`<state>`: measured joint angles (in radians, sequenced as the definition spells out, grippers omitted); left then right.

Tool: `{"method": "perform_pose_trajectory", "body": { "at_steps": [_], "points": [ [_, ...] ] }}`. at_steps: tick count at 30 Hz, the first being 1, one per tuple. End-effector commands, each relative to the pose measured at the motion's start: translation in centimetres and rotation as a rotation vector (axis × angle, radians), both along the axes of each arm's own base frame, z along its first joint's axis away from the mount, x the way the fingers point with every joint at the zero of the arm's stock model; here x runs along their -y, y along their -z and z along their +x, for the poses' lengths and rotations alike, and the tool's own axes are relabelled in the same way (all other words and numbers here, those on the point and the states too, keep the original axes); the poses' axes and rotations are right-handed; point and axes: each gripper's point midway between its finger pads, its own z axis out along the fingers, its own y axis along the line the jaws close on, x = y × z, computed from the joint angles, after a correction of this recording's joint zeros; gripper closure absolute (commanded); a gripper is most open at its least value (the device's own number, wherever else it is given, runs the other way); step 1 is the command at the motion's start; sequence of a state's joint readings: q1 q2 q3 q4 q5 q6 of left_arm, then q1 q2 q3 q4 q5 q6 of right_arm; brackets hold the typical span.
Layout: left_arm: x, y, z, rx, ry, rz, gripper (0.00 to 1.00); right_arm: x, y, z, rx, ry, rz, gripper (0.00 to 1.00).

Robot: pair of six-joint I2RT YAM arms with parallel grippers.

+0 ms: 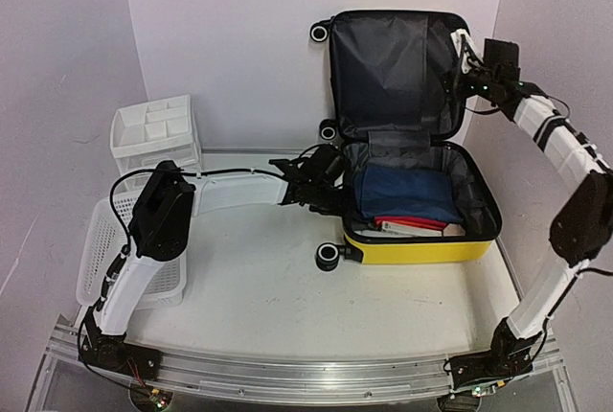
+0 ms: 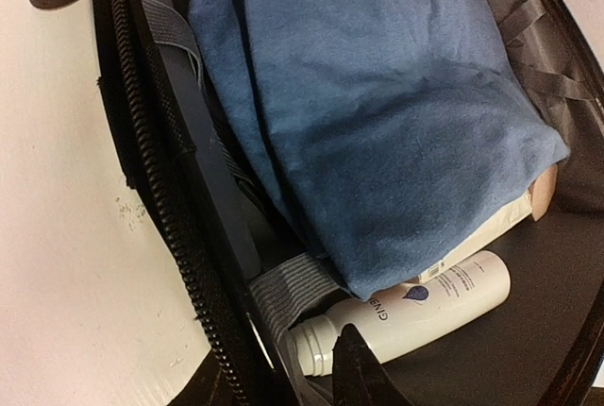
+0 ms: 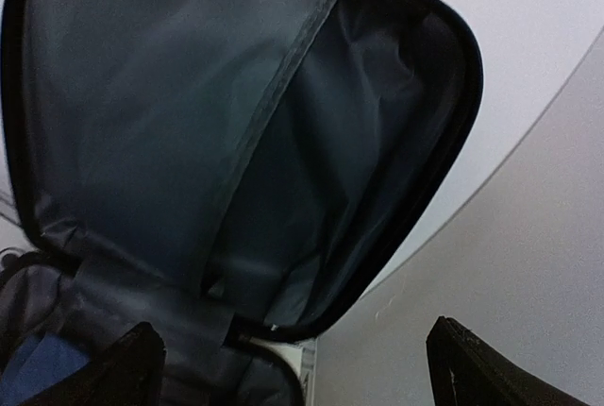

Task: Open, take out, and arrange the luggage

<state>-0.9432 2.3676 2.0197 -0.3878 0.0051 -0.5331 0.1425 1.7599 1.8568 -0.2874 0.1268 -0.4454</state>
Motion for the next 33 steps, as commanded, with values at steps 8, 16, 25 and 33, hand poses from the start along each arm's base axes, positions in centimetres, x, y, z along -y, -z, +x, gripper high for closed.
{"method": "perform_pose_trajectory", "body": {
  "at_steps": [8, 16, 25, 33],
  "points": [
    [1.9, -6.2, 0.0, 0.242, 0.168, -0.045, 0.4, -1.2, 13.2, -13.4, -0.445, 0.055, 0.544, 0.02],
    [-6.1, -17.2, -5.8, 0.363, 0.25, -0.054, 0.16, -3.3, 20.4, -20.4, -0.673, 0.03, 0.601, 0.02],
    [-27.4, -12.3, -9.9, 0.095, -0.271, 0.224, 0.14, -3.2, 18.3, -24.7, -0.643, 0.049, 0.762, 0.02],
    [-37.2, -6.6, -13.0, -0.013, -0.635, 0.229, 0.11, -4.9, 19.1, -25.2, -0.723, -0.041, 0.763, 0.02]
  ]
}}
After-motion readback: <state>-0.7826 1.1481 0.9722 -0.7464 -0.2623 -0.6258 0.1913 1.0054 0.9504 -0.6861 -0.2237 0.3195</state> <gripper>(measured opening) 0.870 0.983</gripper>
